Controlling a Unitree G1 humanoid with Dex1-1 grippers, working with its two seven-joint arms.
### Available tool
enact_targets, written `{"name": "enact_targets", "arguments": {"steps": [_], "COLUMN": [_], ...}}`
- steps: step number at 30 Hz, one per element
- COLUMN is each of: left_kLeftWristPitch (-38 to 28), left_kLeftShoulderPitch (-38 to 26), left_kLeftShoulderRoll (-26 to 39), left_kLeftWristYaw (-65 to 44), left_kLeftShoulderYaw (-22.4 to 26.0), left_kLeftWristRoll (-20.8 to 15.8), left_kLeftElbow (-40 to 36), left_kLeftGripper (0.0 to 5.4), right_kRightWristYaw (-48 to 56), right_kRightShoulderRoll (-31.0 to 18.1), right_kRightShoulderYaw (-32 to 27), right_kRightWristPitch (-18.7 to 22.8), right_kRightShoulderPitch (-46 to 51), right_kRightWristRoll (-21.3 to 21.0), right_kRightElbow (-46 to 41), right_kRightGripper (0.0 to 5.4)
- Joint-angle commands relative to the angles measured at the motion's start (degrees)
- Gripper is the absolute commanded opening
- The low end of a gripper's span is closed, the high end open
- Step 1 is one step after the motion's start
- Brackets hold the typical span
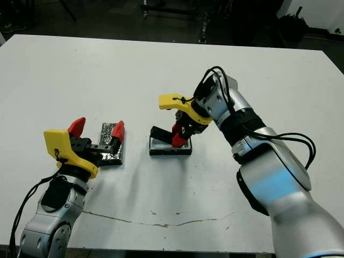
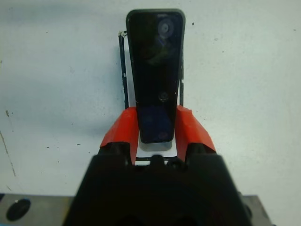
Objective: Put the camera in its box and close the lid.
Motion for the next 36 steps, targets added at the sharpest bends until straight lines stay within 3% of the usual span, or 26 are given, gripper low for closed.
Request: {"name": "enact_targets", "arguments": {"steps": [1,20,36], "left_kLeftWristPitch": [0.34,0.1,0.05], "left_kLeftShoulderPitch": [0.62,0.66,0.73], "left_kLeftShoulderRoll": [0.34,0.7,0.74], "left_kLeftWristYaw": [0.04,-0.48,-0.15], "left_kLeftShoulderYaw": [-0.05,-0.03,-0.23], "left_kLeftWristRoll": [0.42,-0.09,-0.04], "left_kLeftElbow": [-0.11,-0.41,-0.83], "left_kLeftGripper": [5.4,5.4,5.4], "right_kRightWristYaw": [-0.59,-0.97,0.16], "right_kRightShoulderRoll": [-1.15,-3.35,-3.84], "right_kRightShoulderYaw": [-0.16,0.39,3.76], "right_kRightWristPitch": [-1.11,-5.14,-5.2], "right_kRightShoulderPitch": [0.98,0.88,-0.06], "right_kRightWristRoll": [-0.4,-2.21,-4.76], "right_kRightElbow": [0.34,1.85,4.12], "right_kRightGripper": [1.69,1.69,1.69]}}
